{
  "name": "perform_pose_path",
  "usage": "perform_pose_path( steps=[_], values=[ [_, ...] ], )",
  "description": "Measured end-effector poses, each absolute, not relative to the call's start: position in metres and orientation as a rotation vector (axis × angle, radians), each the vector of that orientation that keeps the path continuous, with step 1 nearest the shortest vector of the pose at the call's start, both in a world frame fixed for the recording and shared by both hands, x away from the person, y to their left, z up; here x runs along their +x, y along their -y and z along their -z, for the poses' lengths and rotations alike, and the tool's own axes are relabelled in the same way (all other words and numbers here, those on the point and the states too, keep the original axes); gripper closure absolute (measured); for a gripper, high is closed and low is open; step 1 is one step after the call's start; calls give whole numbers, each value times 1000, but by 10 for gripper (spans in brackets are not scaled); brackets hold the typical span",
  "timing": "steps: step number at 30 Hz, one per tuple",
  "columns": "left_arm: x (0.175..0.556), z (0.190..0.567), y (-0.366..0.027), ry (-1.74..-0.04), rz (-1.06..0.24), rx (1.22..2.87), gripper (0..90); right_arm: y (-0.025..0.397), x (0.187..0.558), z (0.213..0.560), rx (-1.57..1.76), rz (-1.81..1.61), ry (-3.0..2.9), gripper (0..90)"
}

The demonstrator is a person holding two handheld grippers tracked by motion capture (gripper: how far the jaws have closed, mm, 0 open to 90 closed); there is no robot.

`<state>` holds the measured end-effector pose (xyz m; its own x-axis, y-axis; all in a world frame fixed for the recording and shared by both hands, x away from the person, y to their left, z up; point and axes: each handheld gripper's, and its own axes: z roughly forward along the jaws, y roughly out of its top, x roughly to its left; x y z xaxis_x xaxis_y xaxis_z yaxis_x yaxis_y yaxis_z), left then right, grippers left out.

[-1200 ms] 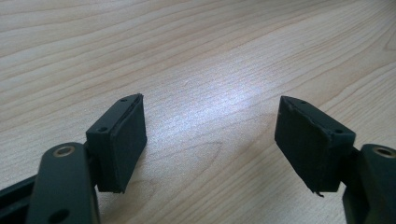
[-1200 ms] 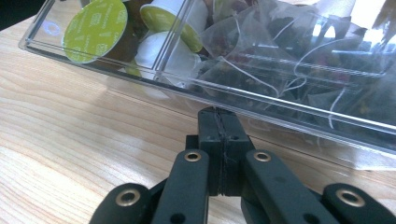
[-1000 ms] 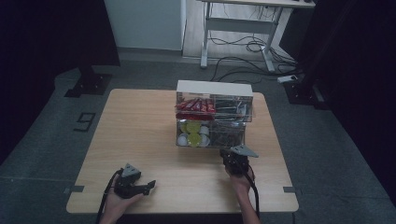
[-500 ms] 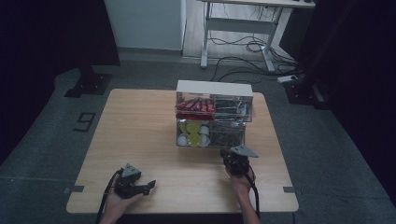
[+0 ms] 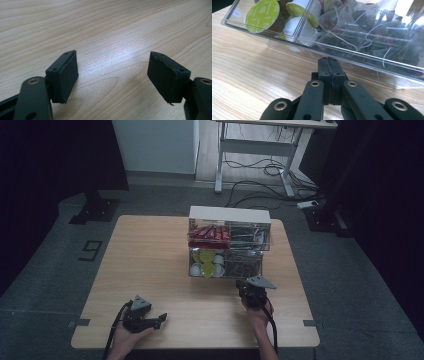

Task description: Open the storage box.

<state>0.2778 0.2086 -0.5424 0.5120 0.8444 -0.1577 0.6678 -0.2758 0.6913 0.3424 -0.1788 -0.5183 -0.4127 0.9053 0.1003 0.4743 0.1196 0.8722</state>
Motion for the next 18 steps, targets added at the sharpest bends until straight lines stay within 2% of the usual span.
perform_pose_path(
  steps=[18],
  values=[
    [277, 544, -206, -1215, -340, 2043, 243, 179, 341, 517, 1323, -1243, -1942, 892]
  ],
)
